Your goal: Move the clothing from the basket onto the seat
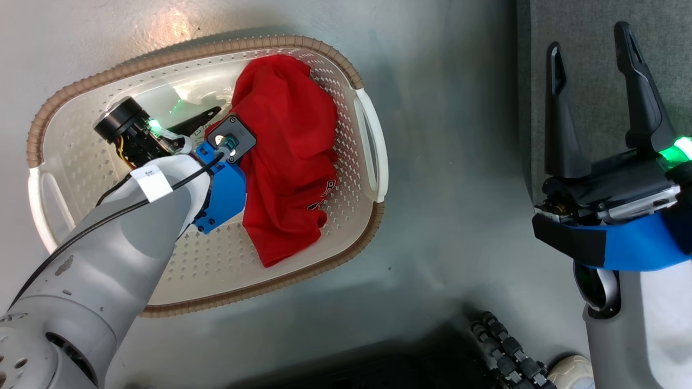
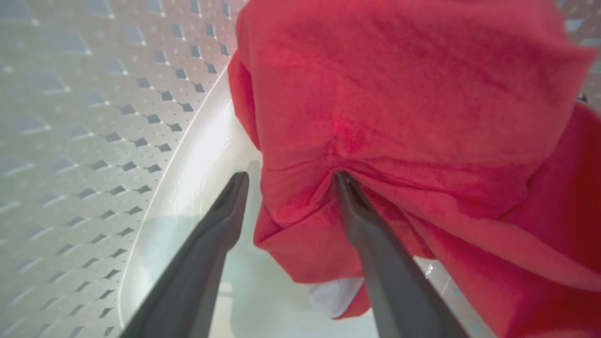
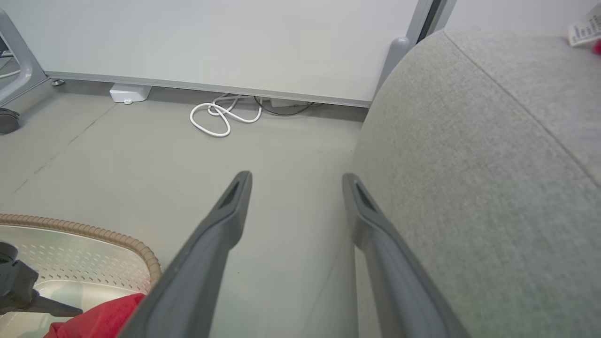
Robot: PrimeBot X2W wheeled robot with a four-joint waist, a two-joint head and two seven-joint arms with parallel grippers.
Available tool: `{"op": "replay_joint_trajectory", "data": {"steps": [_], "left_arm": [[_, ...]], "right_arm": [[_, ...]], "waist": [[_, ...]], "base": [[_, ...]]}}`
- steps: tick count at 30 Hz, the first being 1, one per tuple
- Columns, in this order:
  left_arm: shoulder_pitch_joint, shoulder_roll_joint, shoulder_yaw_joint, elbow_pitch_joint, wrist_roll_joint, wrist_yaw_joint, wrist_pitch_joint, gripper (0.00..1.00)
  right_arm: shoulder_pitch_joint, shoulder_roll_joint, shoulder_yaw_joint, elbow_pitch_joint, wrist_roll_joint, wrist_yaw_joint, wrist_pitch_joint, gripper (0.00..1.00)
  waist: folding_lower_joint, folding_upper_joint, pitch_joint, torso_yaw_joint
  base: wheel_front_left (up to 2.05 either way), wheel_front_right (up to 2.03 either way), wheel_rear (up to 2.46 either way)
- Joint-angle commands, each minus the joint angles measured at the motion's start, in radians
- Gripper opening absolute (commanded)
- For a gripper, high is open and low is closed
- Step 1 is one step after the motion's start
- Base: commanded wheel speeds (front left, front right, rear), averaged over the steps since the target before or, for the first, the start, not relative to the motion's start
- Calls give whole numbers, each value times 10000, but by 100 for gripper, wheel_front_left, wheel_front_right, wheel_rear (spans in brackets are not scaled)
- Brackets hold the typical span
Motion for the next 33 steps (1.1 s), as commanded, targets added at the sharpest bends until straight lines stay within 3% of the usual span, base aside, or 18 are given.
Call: {"op": "replay_joint_trajectory", "data": {"steps": [1, 12, 13, 15, 23, 33], "left_arm": [[-135, 60, -25, 67, -33, 0, 98, 100], [161, -75, -25, -94, -659, 0, 655, 100], [210, -113, -25, -94, -706, 0, 735, 94], [171, -154, -24, -126, -499, 0, 759, 0], [37, -268, -24, -3, -287, 0, 675, 0], [-254, -292, -25, -130, -741, -1, -402, 0]], "right_arm": [[186, 34, 5, -99, -60, 1, -34, 100], [648, 38, 76, -384, -27, 1, -34, 100], [675, 39, 68, -406, -35, 1, -34, 100], [728, 39, 29, -447, -65, 1, -34, 100], [609, 41, 66, -496, -82, 1, -34, 100], [-12, 38, 72, -247, 92, 1, -34, 100]], "waist": [[-1, 1, 23, -16], [-1, 1, 80, -47], [-1, 1, 82, -45], [-1, 1, 92, -26], [-1, 1, 87, 62], [-1, 1, -344, 292]], "base": [[0, 0, 0], [0, 0, 0], [0, 0, 0], [0, 0, 0], [0, 0, 0], [0, 0, 0]]}}
